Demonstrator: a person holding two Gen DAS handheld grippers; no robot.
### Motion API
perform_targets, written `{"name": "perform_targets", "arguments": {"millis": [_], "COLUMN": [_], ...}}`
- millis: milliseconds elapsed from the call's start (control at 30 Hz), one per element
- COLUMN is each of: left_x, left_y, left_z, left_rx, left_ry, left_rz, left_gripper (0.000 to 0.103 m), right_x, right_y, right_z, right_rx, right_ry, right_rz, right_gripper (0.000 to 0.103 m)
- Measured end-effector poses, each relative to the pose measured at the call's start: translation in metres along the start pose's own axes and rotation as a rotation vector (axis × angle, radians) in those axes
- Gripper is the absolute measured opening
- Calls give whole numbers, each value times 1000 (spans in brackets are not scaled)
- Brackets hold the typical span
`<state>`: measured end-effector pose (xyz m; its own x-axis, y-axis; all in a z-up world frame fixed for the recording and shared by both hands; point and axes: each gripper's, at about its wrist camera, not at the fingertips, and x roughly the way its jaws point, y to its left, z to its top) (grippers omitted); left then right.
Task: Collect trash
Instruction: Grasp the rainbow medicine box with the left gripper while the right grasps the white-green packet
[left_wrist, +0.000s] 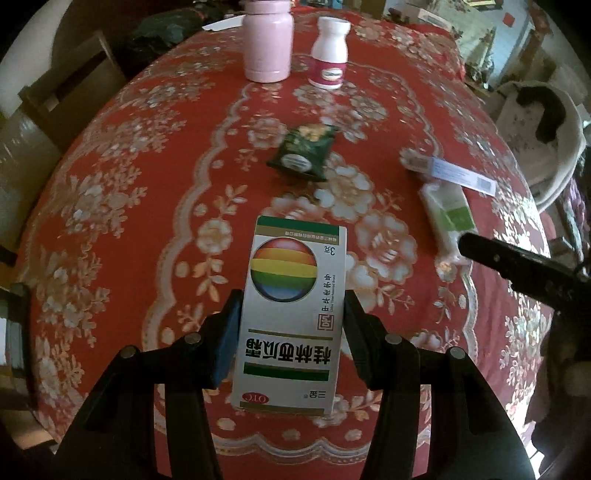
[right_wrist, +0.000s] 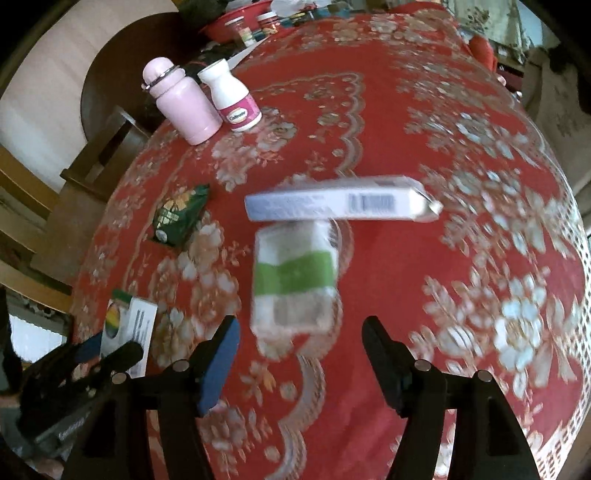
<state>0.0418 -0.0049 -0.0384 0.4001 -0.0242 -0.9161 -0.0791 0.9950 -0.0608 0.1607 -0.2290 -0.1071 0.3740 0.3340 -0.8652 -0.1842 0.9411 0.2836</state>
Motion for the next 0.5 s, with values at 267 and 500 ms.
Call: {"name": "perform_targets", "arguments": {"millis": [267, 500], "left_x": [1, 3], "left_y": [14, 17], "left_z": [0, -1], "left_rx": [-27, -31], "left_ry": [4, 8], "left_rz": [-3, -4], "left_gripper": [51, 51], "right_x": [25, 30], "right_y": [16, 25], "right_z": [17, 13], "right_rx": [-56, -128], "right_ry": [15, -7], "right_rz": [-108, -203], "right_gripper": [67, 50]}}
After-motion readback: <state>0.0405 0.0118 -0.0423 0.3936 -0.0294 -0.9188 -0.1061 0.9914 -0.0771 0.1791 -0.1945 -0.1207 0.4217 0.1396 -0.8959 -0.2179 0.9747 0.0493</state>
